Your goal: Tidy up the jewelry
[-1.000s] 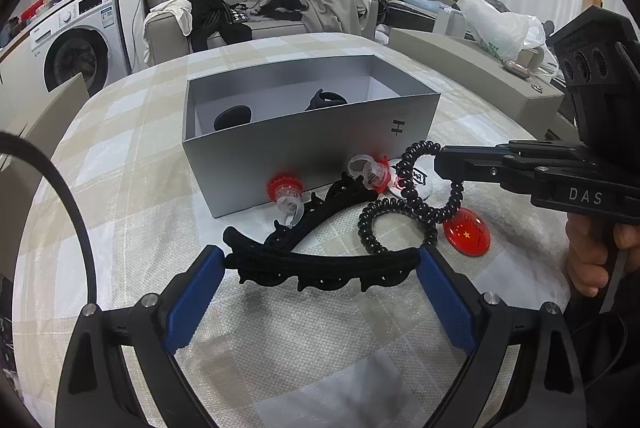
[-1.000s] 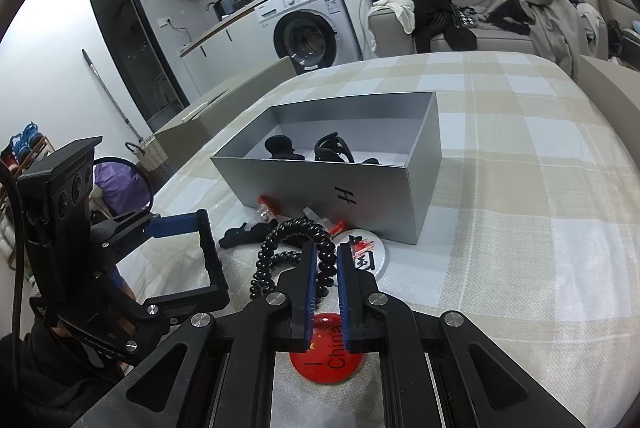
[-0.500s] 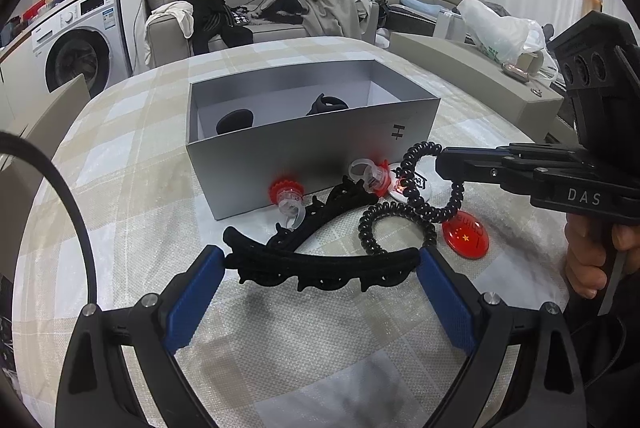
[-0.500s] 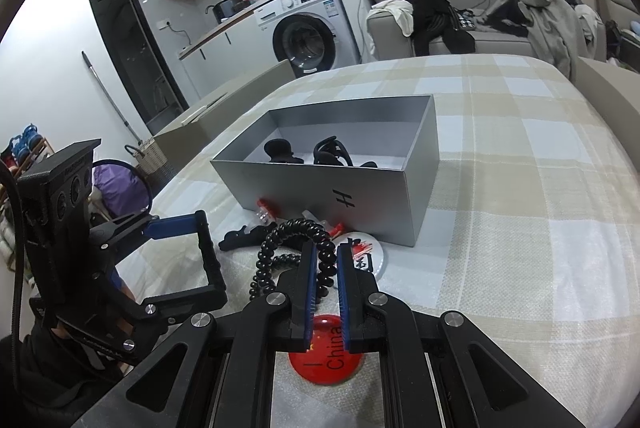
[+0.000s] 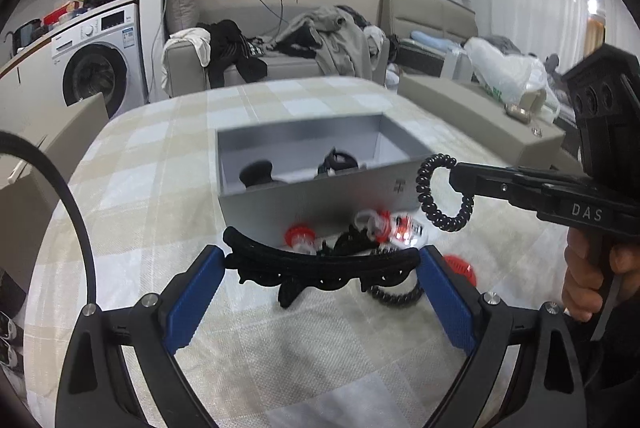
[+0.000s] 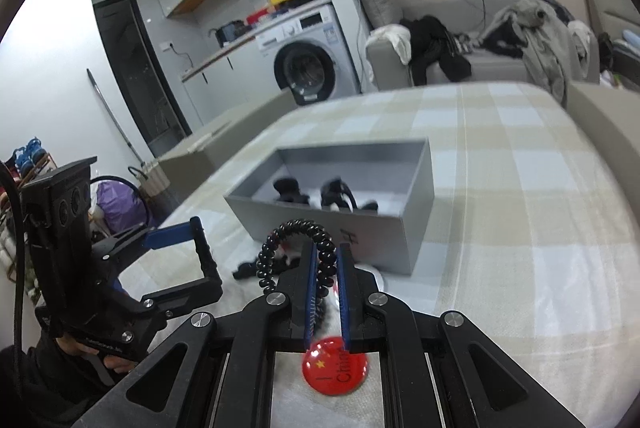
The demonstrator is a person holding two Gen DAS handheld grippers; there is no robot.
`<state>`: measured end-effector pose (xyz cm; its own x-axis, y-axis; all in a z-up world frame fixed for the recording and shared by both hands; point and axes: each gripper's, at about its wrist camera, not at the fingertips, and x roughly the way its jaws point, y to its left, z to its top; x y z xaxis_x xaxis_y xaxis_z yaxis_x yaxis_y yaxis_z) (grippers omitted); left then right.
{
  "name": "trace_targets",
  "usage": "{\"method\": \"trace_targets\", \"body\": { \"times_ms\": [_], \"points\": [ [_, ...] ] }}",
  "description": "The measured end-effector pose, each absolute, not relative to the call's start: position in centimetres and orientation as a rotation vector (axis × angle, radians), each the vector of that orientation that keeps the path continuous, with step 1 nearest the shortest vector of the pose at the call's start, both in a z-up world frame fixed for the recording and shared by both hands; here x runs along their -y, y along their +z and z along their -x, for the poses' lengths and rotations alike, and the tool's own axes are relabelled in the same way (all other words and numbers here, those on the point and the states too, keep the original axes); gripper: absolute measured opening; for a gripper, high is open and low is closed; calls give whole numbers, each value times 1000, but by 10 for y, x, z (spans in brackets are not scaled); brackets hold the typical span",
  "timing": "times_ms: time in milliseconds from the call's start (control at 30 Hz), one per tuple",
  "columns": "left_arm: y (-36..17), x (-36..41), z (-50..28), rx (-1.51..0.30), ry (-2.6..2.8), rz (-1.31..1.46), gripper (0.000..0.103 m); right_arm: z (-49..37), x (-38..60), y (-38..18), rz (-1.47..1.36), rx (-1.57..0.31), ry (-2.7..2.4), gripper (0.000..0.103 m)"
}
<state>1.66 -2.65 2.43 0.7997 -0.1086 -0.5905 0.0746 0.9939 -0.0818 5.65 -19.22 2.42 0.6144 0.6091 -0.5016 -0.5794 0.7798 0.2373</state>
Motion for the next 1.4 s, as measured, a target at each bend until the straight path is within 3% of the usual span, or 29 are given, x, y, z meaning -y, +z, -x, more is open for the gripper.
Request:
{"method": "trace_targets", "body": {
  "times_ms": [267,633,1400],
  "points": [
    [59,15,-24,-533,-74,114,94,-62,190,58,-86,-524,686,9],
    [68,0,-53,-463,7,113,94,-91,188,88,-154,-476,659,9],
    [41,4,-65,-537,22,59,94,-126,190,44,-208,-606,591,9]
  ]
}}
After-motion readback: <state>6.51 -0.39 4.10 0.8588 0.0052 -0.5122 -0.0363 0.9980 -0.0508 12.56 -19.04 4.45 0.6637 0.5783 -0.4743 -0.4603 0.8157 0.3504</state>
